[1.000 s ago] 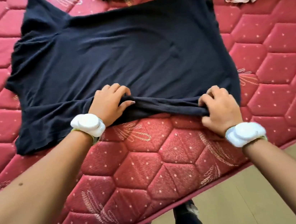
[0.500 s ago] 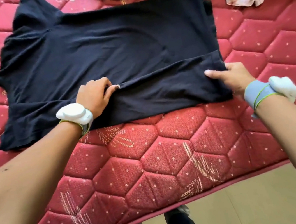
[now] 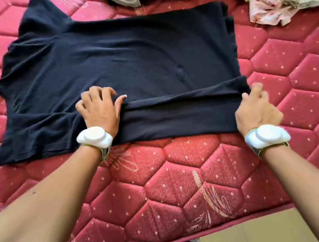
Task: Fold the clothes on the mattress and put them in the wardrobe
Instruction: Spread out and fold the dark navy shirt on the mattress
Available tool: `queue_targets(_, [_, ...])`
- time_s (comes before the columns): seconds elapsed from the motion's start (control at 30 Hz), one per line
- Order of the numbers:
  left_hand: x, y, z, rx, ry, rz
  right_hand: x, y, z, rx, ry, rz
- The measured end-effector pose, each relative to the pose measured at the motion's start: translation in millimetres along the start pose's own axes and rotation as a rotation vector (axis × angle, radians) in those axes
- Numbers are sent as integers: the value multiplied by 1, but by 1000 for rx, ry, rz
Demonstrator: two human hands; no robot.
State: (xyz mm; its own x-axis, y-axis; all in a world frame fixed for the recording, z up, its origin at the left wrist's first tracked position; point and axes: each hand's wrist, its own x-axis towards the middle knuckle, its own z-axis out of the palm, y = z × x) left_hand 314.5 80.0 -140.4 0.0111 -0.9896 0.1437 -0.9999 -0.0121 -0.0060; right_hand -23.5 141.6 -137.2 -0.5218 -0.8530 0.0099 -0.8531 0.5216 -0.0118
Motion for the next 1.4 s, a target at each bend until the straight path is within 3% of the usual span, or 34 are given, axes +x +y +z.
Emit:
queue_targets(0.1, [-21,29,-3,-114,84,148,-6,-26,2,-7,241,-218])
queue_targets(0.17, [-34,51,2,-154,5,311,-14,-54,9,124,175,-597])
queue_targets(0.23, [-39,62,8,-141,-83,309,-23,-73,19,136,52,-825])
queue_targets(0.27, [-35,64,10,-138,-89,275,-20,-75,23,116,32,-800])
queue_targets(0.43, [20,80,7,-186,-88,265,29,-53,16,117,107,-166])
queue_targets(0.57, [67,113,10,-206,-129,304,92,-62,-2,269,12,56])
queue_targets(0.73, [111,156,21,-195,-195,341,156,-97,-6,363,-232,52])
queue_targets(0.83, [123,164,30,-165,-203,335,183,-113,-7,451,-247,14])
queue_targets(0.93, [125,161,35,-160,-190,338,188,-120,-9,794,-262,48])
queue_targets(1.07, [127,157,38,-163,-162,358,192,-120,-1,1433,-465,137])
queue_targets(1.13, [130,155,38,-165,-153,380,206,-113,3,1544,-352,177])
queue_targets(1.23, [137,150,39,-161,-148,419,222,-95,5,1446,-36,132])
queue_targets(1.33, [153,141,39,-152,-138,357,223,-89,-5,855,316,-119])
queue_targets(1.4, [170,131,38,-137,-156,289,215,-102,-9,533,226,-429])
